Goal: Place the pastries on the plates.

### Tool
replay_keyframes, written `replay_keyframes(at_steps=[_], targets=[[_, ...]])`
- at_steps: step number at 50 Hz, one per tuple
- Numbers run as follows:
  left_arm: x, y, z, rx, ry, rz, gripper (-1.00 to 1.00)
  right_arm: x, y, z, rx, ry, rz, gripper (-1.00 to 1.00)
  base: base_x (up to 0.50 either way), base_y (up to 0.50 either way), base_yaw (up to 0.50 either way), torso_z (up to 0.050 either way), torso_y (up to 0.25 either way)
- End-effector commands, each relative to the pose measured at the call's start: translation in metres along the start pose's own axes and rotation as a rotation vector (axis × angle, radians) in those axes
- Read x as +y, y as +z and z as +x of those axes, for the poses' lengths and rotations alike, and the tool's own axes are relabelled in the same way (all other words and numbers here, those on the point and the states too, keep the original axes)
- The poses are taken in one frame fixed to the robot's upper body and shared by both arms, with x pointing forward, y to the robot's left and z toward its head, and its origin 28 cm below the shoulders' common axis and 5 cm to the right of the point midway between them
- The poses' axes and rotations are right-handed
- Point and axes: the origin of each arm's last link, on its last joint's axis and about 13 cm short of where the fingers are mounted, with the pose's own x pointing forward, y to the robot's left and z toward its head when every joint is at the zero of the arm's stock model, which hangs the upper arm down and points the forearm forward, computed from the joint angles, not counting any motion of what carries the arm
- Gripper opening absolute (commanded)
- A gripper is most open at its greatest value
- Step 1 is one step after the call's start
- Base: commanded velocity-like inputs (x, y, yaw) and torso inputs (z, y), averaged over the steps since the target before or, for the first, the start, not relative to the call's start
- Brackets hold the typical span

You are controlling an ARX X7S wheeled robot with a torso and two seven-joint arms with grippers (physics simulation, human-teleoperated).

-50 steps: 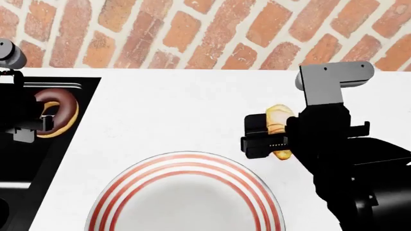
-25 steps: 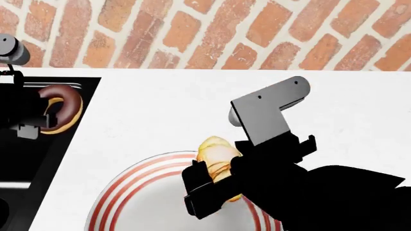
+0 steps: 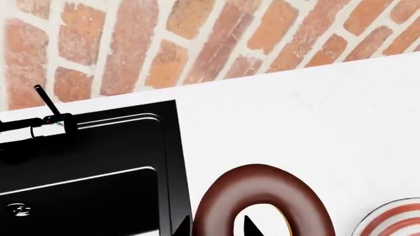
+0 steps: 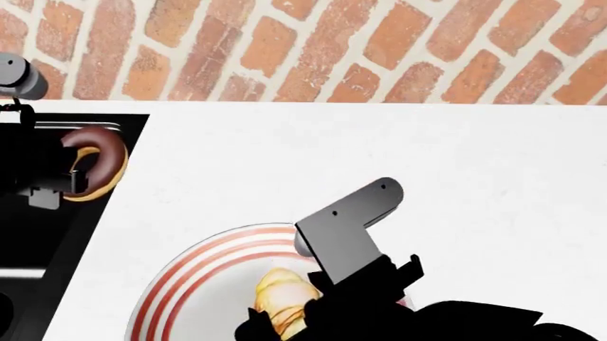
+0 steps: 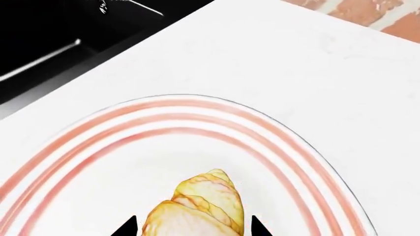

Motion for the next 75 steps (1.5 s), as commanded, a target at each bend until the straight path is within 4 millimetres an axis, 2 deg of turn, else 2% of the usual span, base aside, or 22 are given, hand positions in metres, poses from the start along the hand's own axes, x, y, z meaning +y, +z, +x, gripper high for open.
replay_keyframes(at_steps=[1, 7, 8, 23, 29, 37, 42, 44, 46, 50, 57, 64, 68, 75], targets=[[0.000, -0.002, -0.001, -0.004, -0.009, 0.001, -1.00, 0.003, -0.003, 0.003, 0.004, 0.017, -0.010, -1.00, 0.00, 0.00, 0.00, 0.000, 0.000], [-0.004, 0.001, 0.004, -0.003, -0.009, 0.003, -1.00, 0.004, -0.002, 0.003, 0.003, 0.021, -0.007, -1.00, 0.00, 0.00, 0.00, 0.000, 0.000], [-0.002, 0.001, 0.002, -0.006, -0.010, 0.002, -1.00, 0.005, -0.002, 0.003, 0.003, 0.022, -0.012, 1.00, 0.00, 0.00, 0.00, 0.000, 0.000], [-0.002, -0.004, 0.001, -0.002, -0.015, -0.003, -1.00, 0.002, 0.016, -0.007, -0.109, 0.020, -0.002, 1.00, 0.00, 0.00, 0.00, 0.000, 0.001], [-0.004, -0.001, 0.002, -0.008, -0.026, -0.009, -1.00, -0.004, 0.037, -0.022, -0.244, -0.016, 0.000, 1.00, 0.00, 0.00, 0.00, 0.000, 0.000], [-0.003, -0.002, -0.003, -0.030, -0.032, -0.030, -1.00, -0.019, 0.051, -0.038, -0.358, -0.116, 0.004, 1.00, 0.00, 0.00, 0.00, 0.000, 0.000], [-0.007, -0.003, -0.010, -0.064, -0.046, -0.044, -1.00, -0.034, 0.049, -0.042, -0.433, -0.258, 0.040, 1.00, 0.00, 0.00, 0.00, 0.000, 0.000], [-0.011, -0.002, -0.007, -0.065, -0.047, -0.043, -1.00, -0.038, 0.049, -0.044, -0.474, -0.303, 0.043, 1.00, 0.00, 0.00, 0.00, 0.000, 0.000], [-0.002, -0.004, -0.015, -0.065, -0.037, -0.047, -1.00, -0.039, 0.044, -0.044, -0.438, -0.312, 0.033, 1.00, 0.00, 0.00, 0.00, 0.000, 0.000], [-0.004, 0.001, -0.013, -0.069, -0.028, -0.048, -1.00, -0.043, 0.038, -0.045, -0.451, -0.350, 0.049, 1.00, 0.00, 0.00, 0.00, 0.000, 0.000], [-0.006, 0.004, -0.014, -0.073, -0.033, -0.041, -1.00, -0.042, 0.038, -0.047, -0.473, -0.363, 0.059, 1.00, 0.00, 0.00, 0.00, 0.000, 0.000], [-0.003, 0.002, -0.018, -0.071, -0.032, -0.037, -1.00, -0.041, 0.033, -0.045, -0.420, -0.357, 0.061, 1.00, -0.03, 0.00, 0.00, 0.000, 0.001], [-0.011, 0.008, -0.008, -0.070, -0.031, -0.036, -1.00, -0.039, 0.032, -0.045, -0.414, -0.342, 0.056, 1.00, -0.21, 0.00, 0.00, 0.000, 0.000], [-0.010, 0.007, -0.012, -0.070, -0.038, -0.035, -1.00, -0.039, 0.031, -0.043, -0.404, -0.338, 0.065, 1.00, -0.33, 0.00, 0.00, 0.000, 0.000]])
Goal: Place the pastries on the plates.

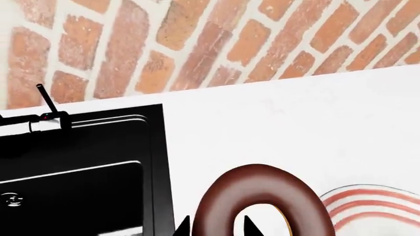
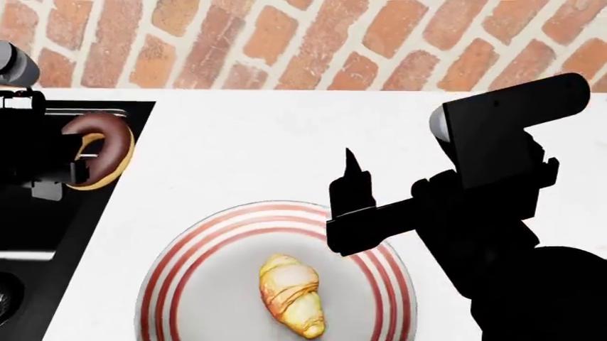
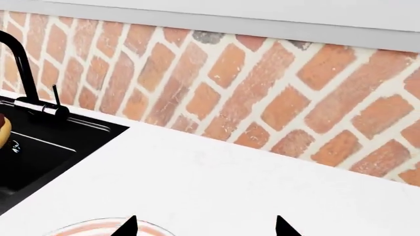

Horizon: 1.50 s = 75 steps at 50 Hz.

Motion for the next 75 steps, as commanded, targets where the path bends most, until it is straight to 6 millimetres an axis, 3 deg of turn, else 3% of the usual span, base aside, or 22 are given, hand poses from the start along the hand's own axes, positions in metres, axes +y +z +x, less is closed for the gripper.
replay_keyframes(at_steps=[1, 6, 10, 33, 75], targets=[[-0.003, 0.003, 0.000, -0.008, -0.004, -0.003, -1.00, -0.001, -0.004, 0.000, 0.016, -0.004, 0.008, 1.00, -0.44, 0.00, 0.00, 0.000, 0.000], [-0.010, 0.007, 0.012, -0.005, -0.006, 0.001, -1.00, -0.002, -0.003, 0.002, 0.015, -0.004, 0.006, 1.00, -0.44, 0.00, 0.00, 0.000, 0.000], [0.001, 0.000, -0.004, -0.005, -0.008, 0.000, -1.00, -0.002, -0.003, 0.001, 0.014, -0.003, 0.007, 1.00, -0.44, 0.00, 0.00, 0.000, 0.000], [-0.002, 0.001, 0.001, -0.006, -0.006, 0.000, -1.00, -0.001, -0.007, 0.000, 0.022, 0.006, -0.005, 1.00, -0.39, 0.01, 0.00, 0.000, 0.000], [0.000, -0.004, -0.002, -0.006, -0.008, -0.003, -1.00, -0.001, -0.009, 0.002, 0.020, 0.021, -0.018, 1.00, 0.00, 0.26, 0.00, 0.000, 0.000]])
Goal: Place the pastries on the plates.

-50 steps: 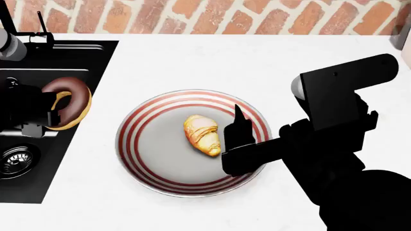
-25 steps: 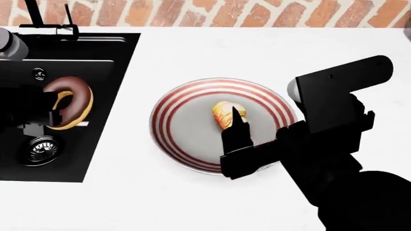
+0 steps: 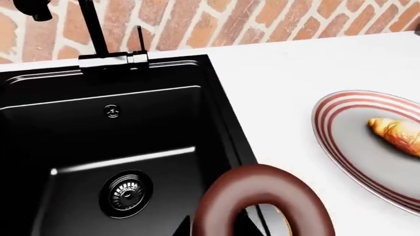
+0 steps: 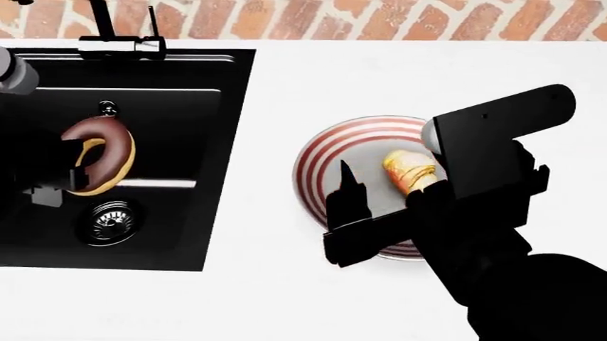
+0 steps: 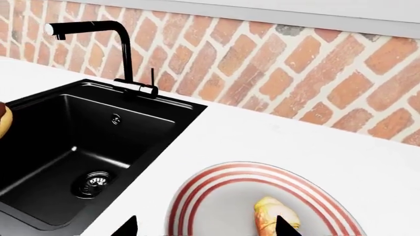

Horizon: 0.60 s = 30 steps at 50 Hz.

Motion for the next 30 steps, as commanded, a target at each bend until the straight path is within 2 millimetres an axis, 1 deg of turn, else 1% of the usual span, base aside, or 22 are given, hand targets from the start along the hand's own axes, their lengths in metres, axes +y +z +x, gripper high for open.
replay_keyframes(at_steps=[1, 12, 23, 24, 30], targets=[[0.0013, 0.0006, -0.0020, -0.007, 0.003, -0.003, -1.00, -0.0005, -0.0011, -0.0002, 0.005, -0.001, -0.002, 1.00, 0.00, 0.28, 0.00, 0.000, 0.000], [0.0003, 0.0011, -0.0003, -0.006, 0.003, -0.004, -1.00, -0.0014, -0.0011, 0.0013, 0.005, 0.000, 0.002, 1.00, 0.00, 0.28, 0.00, 0.001, 0.000], [0.0004, -0.0004, 0.0003, -0.004, 0.001, -0.005, -1.00, 0.0011, -0.0038, -0.0022, 0.007, 0.000, 0.006, 1.00, 0.00, 0.28, 0.00, 0.000, 0.000], [0.0033, -0.0012, -0.0032, -0.004, 0.002, -0.005, -1.00, 0.0013, -0.0037, -0.0024, 0.007, 0.001, 0.006, 1.00, 0.00, 0.28, 0.00, 0.000, 0.000], [0.0004, 0.0007, 0.0012, -0.004, 0.003, -0.004, -1.00, 0.0005, -0.0046, -0.0013, 0.007, 0.000, 0.009, 1.00, 0.00, 0.28, 0.00, 0.000, 0.000]])
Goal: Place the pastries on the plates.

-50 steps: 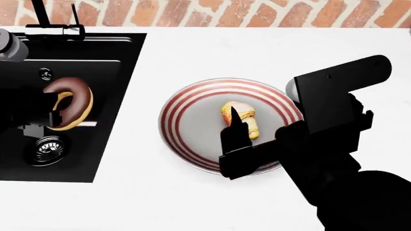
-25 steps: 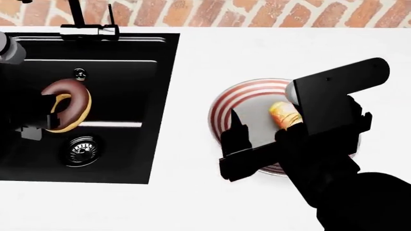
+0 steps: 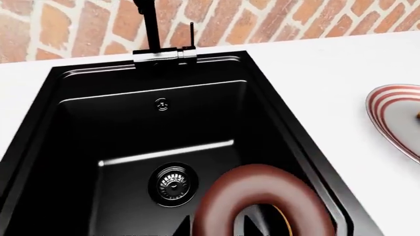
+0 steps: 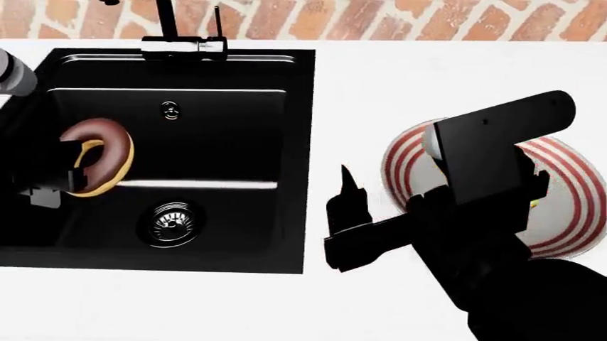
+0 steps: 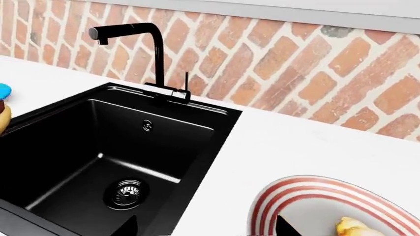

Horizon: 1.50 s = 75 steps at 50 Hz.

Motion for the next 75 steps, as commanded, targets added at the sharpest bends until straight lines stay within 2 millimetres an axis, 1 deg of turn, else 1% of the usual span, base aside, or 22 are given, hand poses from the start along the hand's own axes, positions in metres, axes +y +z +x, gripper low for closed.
replay_keyframes(at_steps=[1, 10, 12, 13, 15, 18, 22, 31, 37, 39, 42, 46, 49, 51, 53, 55, 57, 59, 60, 61, 67, 75], targets=[[-0.001, 0.002, 0.002, -0.005, 0.002, -0.003, -1.00, 0.000, -0.001, 0.000, 0.002, 0.000, 0.002, 1.00, 0.00, 0.28, 0.00, 0.000, 0.000], [-0.001, 0.004, 0.001, -0.009, 0.004, -0.002, -1.00, -0.001, 0.000, 0.002, 0.001, 0.003, 0.001, 1.00, 0.00, 0.28, 0.00, 0.000, 0.000], [-0.011, 0.010, 0.015, -0.008, 0.005, -0.002, -1.00, 0.000, -0.001, 0.001, 0.002, 0.004, 0.000, 1.00, 0.00, 0.28, 0.00, 0.000, 0.000], [-0.011, 0.010, 0.016, -0.008, 0.006, -0.001, -1.00, 0.000, 0.000, 0.001, 0.002, 0.003, -0.001, 1.00, 0.00, 0.29, 0.00, 0.000, 0.000], [-0.001, 0.004, 0.003, -0.008, 0.008, -0.002, -1.00, 0.000, 0.000, 0.001, 0.001, 0.002, -0.001, 1.00, 0.00, 0.28, 0.00, 0.000, 0.000], [-0.003, 0.006, 0.006, -0.010, 0.008, -0.003, -1.00, 0.001, -0.001, 0.000, 0.003, 0.001, -0.002, 1.00, 0.00, 0.28, 0.00, 0.000, 0.000], [0.002, 0.001, -0.003, -0.012, 0.007, -0.007, -1.00, 0.001, -0.003, -0.002, 0.001, -0.001, -0.002, 1.00, 0.00, 0.28, 0.00, 0.000, 0.000], [0.000, 0.002, 0.001, -0.009, 0.006, -0.007, -1.00, 0.002, -0.005, -0.002, 0.005, 0.000, -0.002, 1.00, 0.00, 0.29, 0.00, 0.000, 0.000], [0.002, 0.002, -0.003, -0.009, 0.008, -0.005, -1.00, 0.001, -0.004, 0.000, 0.005, 0.003, -0.001, 1.00, 0.00, 0.29, 0.00, 0.000, 0.000], [-0.003, 0.004, 0.005, -0.007, 0.008, -0.004, -1.00, 0.001, -0.005, 0.000, 0.007, 0.003, -0.001, 1.00, 0.00, 0.29, 0.00, 0.000, 0.000], [0.001, 0.000, 0.000, -0.003, 0.007, -0.004, -1.00, 0.001, -0.006, 0.001, 0.010, 0.005, 0.000, 1.00, 0.00, 0.29, 0.00, 0.000, 0.000], [-0.002, 0.004, 0.005, -0.011, 0.006, -0.012, -1.00, 0.002, -0.007, 0.001, 0.009, 0.006, 0.002, 1.00, 0.00, 0.29, 0.00, 0.000, 0.000], [0.002, 0.002, 0.002, -0.008, 0.009, -0.010, -1.00, 0.001, -0.006, 0.001, 0.010, 0.007, 0.000, 1.00, 0.00, 0.29, 0.00, 0.000, 0.000], [-0.001, 0.003, 0.005, -0.010, 0.010, -0.012, -1.00, 0.002, -0.006, 0.001, 0.010, 0.008, 0.000, 1.00, 0.00, 0.29, 0.00, 0.000, 0.000], [0.002, 0.002, 0.000, -0.013, 0.009, -0.015, -1.00, 0.002, -0.006, 0.001, 0.010, 0.010, -0.001, 1.00, 0.00, 0.29, 0.00, 0.000, 0.000], [0.000, 0.003, 0.004, -0.010, 0.008, -0.011, -1.00, 0.002, -0.006, 0.001, 0.011, 0.012, -0.002, 1.00, 0.00, 0.29, 0.00, 0.000, 0.000], [0.004, 0.002, 0.000, -0.010, 0.008, -0.010, -1.00, 0.001, -0.004, 0.003, 0.010, 0.011, -0.004, 1.00, 0.00, 0.29, 0.00, 0.000, 0.000], [0.003, 0.004, 0.000, -0.011, 0.007, -0.007, -1.00, 0.001, -0.002, 0.005, 0.007, 0.011, -0.006, 1.00, 0.00, 0.29, 0.00, 0.000, 0.000], [-0.003, 0.007, 0.009, -0.012, 0.006, -0.005, -1.00, 0.001, -0.001, 0.005, 0.004, 0.012, -0.008, 1.00, 0.00, 0.29, 0.00, 0.000, 0.000], [-0.004, 0.008, 0.010, -0.011, 0.006, -0.005, -1.00, 0.001, -0.001, 0.005, 0.004, 0.013, -0.008, 1.00, 0.00, 0.29, 0.00, 0.000, 0.000], [0.003, 0.002, 0.001, -0.010, 0.008, -0.008, -1.00, 0.001, 0.000, 0.007, 0.004, 0.017, -0.011, 1.00, 0.00, 0.29, 0.00, 0.000, 0.002], [0.004, 0.002, -0.001, -0.012, 0.008, -0.004, -1.00, 0.001, -0.001, 0.004, 0.002, 0.013, -0.007, 1.00, 0.00, 0.29, 0.00, 0.000, 0.000]])
